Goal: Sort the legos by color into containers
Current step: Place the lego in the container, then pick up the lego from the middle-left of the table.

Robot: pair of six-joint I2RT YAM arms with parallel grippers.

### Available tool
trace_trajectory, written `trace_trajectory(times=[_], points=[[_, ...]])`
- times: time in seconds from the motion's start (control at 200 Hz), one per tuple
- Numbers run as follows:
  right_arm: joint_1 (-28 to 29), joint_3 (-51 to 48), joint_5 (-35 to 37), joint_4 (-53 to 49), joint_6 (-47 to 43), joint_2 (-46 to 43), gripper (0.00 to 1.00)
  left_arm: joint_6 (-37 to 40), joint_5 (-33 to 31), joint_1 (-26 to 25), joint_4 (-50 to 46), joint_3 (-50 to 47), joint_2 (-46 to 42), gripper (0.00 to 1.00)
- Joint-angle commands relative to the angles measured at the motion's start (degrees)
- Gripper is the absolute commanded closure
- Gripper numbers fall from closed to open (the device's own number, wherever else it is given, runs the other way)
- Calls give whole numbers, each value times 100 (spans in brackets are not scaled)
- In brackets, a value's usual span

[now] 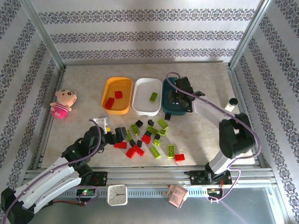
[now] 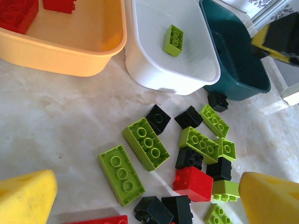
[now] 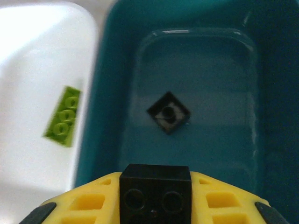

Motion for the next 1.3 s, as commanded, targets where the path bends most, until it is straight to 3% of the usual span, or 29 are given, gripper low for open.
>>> trace_trajectory(times=[0.0, 0.26, 0.345, 0.52, 0.635, 0.82, 0.899, 1.104, 1.294], points=[[-103, 429, 415, -426, -199, 471, 70, -84, -210, -9, -414, -72, -162, 0], [-108, 538, 275, -386, -61, 692, 37, -55, -265, -9, -778, 13, -245, 0], [-86, 481, 265, -374, -59, 419, 31, -10, -275, -8, -843, 73, -214, 0], [105, 34, 91, -260, -36, -386, 30, 42, -169, -9, -1242, 307, 333, 0], [341, -424, 131, -164, -10, -829, 30, 14, 99, -15, -1387, 310, 963, 8], [463, -1068, 4, 43, 126, -1249, 30, 5, 485, -120, -851, 24, 1598, 8], [471, -1185, -16, 69, 135, -1355, 30, 76, 411, -221, -757, 119, 1861, 0], [441, -1271, 21, 45, 100, -1579, 30, 252, -176, -580, -1131, 602, 2636, 1], [393, -1330, -40, 75, 139, -1684, 30, 312, -423, -797, -914, 687, 3268, 2]])
